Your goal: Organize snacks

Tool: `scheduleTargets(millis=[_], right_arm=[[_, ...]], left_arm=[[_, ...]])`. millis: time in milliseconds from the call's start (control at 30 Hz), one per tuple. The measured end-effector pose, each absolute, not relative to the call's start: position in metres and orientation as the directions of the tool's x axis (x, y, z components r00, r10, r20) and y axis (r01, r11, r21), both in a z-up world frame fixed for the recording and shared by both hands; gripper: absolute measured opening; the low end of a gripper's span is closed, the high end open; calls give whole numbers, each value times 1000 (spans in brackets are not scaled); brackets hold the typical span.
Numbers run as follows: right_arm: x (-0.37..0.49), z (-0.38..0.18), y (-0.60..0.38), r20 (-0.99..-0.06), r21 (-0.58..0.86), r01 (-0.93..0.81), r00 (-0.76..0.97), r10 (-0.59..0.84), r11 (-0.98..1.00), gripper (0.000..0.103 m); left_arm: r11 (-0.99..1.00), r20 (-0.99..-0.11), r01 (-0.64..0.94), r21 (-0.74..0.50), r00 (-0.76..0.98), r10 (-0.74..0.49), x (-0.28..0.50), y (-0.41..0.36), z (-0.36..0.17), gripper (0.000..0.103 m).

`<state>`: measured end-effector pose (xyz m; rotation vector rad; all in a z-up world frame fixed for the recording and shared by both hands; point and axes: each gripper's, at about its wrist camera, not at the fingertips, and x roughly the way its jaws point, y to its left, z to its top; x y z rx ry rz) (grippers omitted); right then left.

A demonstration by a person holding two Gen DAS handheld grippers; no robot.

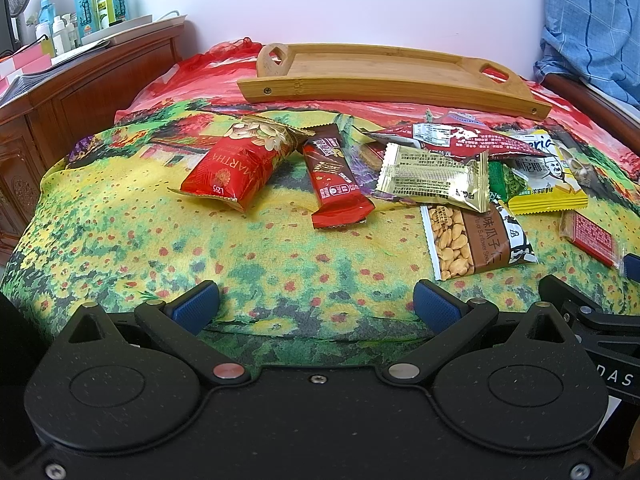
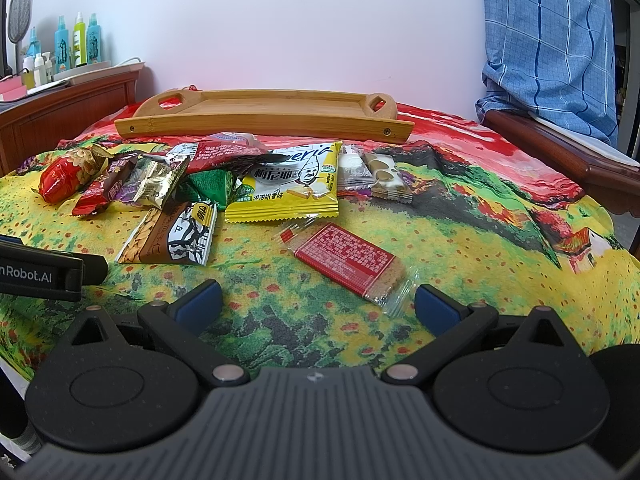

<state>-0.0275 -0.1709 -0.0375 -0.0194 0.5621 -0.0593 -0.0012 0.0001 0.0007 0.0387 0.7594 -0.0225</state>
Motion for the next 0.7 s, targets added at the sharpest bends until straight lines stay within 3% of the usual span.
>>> scheduleTargets(millis=[700], right_arm=[[-31, -36, -172, -516, -19, 64, 854, -64, 998, 103]], left_arm=[[1000, -680, 30, 9, 733, -16, 2, 7, 3, 103]])
